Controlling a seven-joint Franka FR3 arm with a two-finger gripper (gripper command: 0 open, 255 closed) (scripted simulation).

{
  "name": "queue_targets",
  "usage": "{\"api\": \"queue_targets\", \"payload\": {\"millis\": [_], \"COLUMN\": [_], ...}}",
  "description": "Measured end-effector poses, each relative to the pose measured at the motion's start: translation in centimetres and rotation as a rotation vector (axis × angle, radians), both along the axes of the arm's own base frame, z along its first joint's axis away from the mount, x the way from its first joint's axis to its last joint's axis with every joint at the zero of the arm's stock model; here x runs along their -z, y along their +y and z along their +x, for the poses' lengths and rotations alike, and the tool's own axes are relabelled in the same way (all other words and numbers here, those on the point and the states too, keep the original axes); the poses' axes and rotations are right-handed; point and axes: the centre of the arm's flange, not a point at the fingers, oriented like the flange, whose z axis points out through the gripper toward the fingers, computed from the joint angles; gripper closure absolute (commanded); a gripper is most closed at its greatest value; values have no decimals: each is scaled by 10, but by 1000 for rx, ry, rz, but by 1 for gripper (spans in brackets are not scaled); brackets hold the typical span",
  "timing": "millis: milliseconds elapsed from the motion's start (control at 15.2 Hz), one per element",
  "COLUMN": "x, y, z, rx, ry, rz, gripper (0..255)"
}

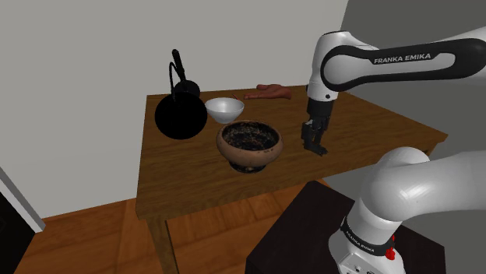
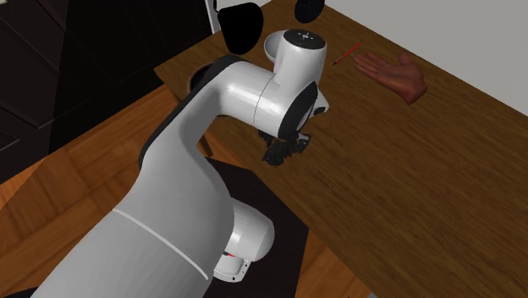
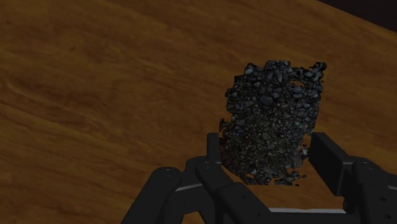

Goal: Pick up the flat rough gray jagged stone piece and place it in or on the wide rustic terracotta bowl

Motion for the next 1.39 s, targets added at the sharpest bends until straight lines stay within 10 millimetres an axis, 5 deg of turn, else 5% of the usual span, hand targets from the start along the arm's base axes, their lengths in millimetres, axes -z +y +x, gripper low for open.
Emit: {"api": "queue_targets", "payload": {"millis": [1386], "x": [-106], "y": [-1], "z": [1], "rx": [0], "ry": [2], "rz": [1], "gripper": [255]}}
